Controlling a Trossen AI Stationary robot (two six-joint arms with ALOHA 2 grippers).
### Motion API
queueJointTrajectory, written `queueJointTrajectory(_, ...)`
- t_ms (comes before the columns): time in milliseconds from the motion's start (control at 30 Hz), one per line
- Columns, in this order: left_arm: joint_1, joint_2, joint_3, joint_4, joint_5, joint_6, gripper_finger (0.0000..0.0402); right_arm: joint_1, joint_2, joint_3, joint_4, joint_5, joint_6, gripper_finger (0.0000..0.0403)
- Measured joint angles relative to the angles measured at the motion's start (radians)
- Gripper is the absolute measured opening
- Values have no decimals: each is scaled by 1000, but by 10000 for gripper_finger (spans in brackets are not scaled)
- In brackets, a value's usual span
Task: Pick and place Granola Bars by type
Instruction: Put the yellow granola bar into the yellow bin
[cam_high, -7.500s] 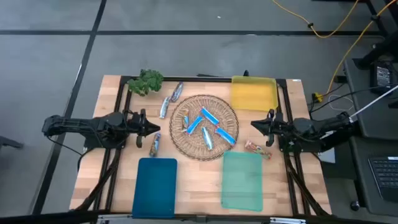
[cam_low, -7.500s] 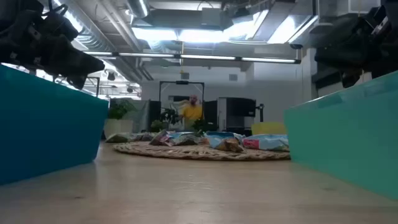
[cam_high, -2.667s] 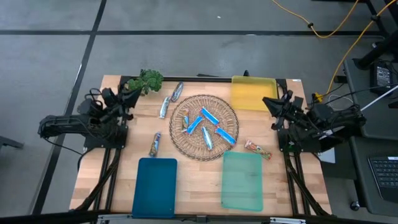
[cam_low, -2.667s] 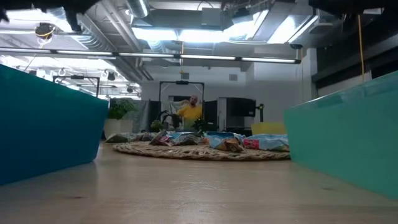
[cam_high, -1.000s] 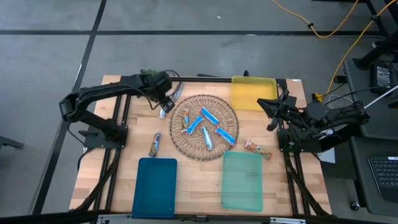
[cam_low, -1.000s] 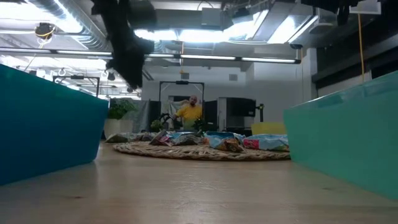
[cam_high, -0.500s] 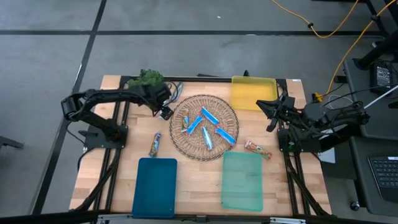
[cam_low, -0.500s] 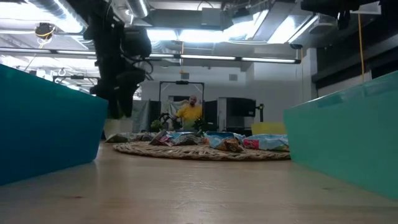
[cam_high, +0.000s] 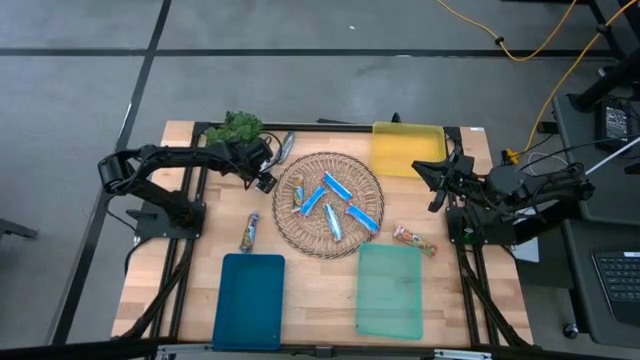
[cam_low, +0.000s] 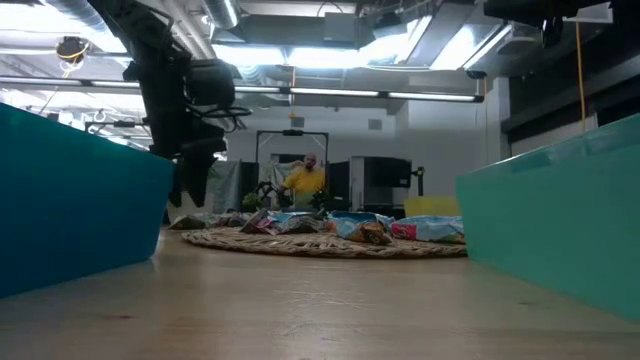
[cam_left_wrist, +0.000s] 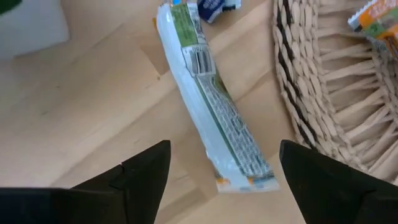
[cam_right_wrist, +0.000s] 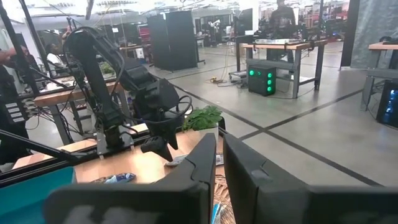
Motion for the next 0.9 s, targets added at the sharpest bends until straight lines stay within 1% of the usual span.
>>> queueJointTrajectory(100,0,5,-26,41,0,1,292,0,0,0,0,0,-4,35)
queueJointTrajectory(167,0,20,-43,68,22,-5,292,0,0,0,0,0,-4,35)
queueJointTrajectory(400,5,97,-49,84,33,8,292,0,0,0,1,1,-3,35)
queueJointTrajectory(500,5,117,-47,87,31,3,284,0,0,0,2,1,-3,35)
queueJointTrajectory(567,5,121,-46,90,33,3,270,0,0,0,2,1,0,35)
queueJointTrajectory(667,2,121,-46,101,32,1,239,0,0,0,2,0,0,35)
queueJointTrajectory(900,3,121,-47,111,33,-27,145,0,0,0,1,0,-2,35)
